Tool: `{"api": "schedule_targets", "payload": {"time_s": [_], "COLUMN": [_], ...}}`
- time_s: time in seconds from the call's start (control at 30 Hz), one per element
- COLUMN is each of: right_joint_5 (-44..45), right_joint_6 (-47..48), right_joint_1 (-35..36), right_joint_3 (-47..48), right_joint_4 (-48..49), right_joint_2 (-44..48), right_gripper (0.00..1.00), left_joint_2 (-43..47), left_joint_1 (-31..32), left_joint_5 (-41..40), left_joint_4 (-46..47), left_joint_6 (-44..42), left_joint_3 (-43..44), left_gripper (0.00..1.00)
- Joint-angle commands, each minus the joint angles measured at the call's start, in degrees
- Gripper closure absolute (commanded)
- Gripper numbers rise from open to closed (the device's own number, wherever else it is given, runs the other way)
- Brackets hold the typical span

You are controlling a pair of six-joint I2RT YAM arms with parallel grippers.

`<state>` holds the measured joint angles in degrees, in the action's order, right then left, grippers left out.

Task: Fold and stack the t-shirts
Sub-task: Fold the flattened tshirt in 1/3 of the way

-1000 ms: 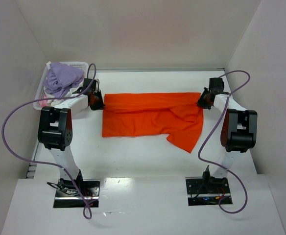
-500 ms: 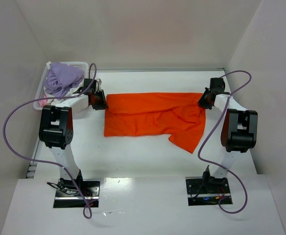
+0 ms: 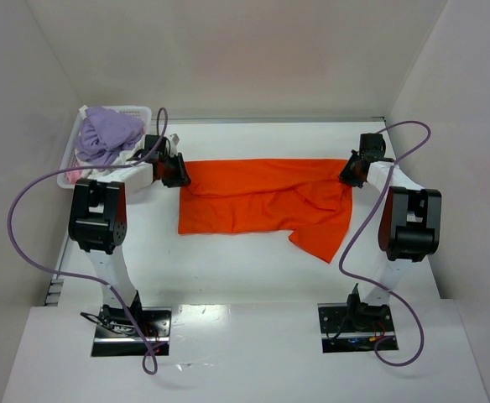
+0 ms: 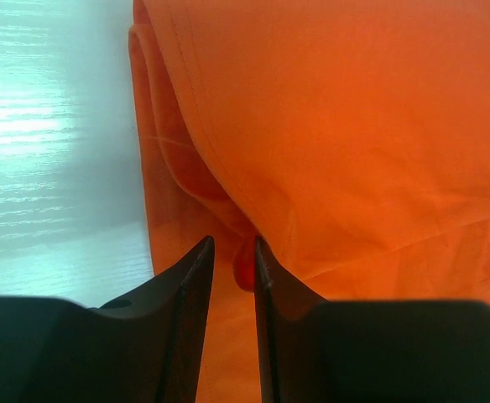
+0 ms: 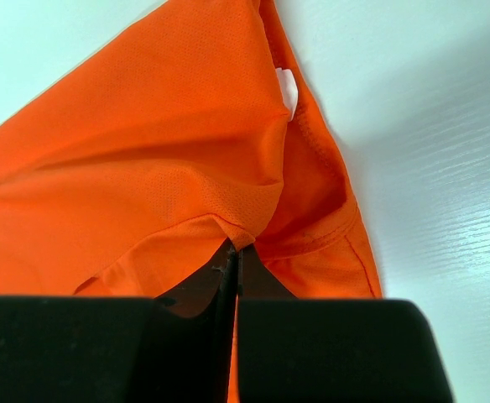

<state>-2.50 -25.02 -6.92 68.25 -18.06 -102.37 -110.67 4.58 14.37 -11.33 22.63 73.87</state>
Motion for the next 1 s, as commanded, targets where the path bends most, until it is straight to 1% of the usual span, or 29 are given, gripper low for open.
{"api": "schedule_targets", "payload": {"time_s": [0.0, 0.13, 0.2, 0.3, 0.37, 0.4, 0.5, 0.53, 0.57, 0.63, 0.77, 0.83, 0.97], "right_joint_5": [0.48, 0.48, -0.05, -0.05, 0.48, 0.48, 0.48, 0.48, 0.48, 0.48, 1.01, 1.01, 1.01], "right_joint_6": [0.41, 0.41, 0.41, 0.41, 0.41, 0.41, 0.41, 0.41, 0.41, 0.41, 0.41, 0.41, 0.41], "right_joint_1": [-0.47, -0.47, -0.47, -0.47, -0.47, -0.47, -0.47, -0.47, -0.47, -0.47, -0.47, -0.47, -0.47], "right_joint_3": [0.39, 0.39, 0.39, 0.39, 0.39, 0.39, 0.39, 0.39, 0.39, 0.39, 0.39, 0.39, 1.53], "right_joint_4": [1.37, 1.37, 1.37, 1.37, 1.37, 1.37, 1.37, 1.37, 1.37, 1.37, 1.37, 1.37, 1.37], "right_joint_2": [1.03, 1.03, 1.03, 1.03, 1.03, 1.03, 1.03, 1.03, 1.03, 1.03, 1.03, 1.03, 1.03], "right_gripper": [1.00, 1.00, 1.00, 1.00, 1.00, 1.00, 1.00, 1.00, 1.00, 1.00, 1.00, 1.00, 1.00], "left_joint_2": [2.90, 3.45, 1.09, -0.85, -0.86, -0.86, -1.38, -1.39, -1.39, 0.10, 4.75, 7.13, 8.45], "left_joint_1": [-0.10, -0.10, -0.10, -0.10, -0.10, -0.10, -0.10, -0.10, -0.10, -0.10, -0.80, -2.29, -3.52], "left_joint_5": [0.92, 3.73, 5.83, 6.90, 6.38, 5.15, 2.95, 1.73, 0.93, -0.48, -6.71, -7.33, -8.83], "left_joint_4": [2.98, 3.51, 2.99, 2.28, 2.28, 1.76, 0.35, 0.35, -0.18, -0.18, -0.18, -0.18, -3.25], "left_joint_6": [-0.22, -0.74, -1.44, -1.45, -0.92, -0.31, 0.31, 0.83, 1.70, 2.67, 5.05, 5.58, 5.58], "left_joint_3": [-2.14, -2.85, -1.27, -0.13, -0.13, -0.13, 0.49, 0.49, 0.49, -0.04, -3.37, -4.16, -4.17], "left_gripper": [0.66, 0.66, 0.66, 0.66, 0.72, 0.79, 0.86, 0.91, 1.00, 1.00, 1.00, 1.00, 1.00]}}
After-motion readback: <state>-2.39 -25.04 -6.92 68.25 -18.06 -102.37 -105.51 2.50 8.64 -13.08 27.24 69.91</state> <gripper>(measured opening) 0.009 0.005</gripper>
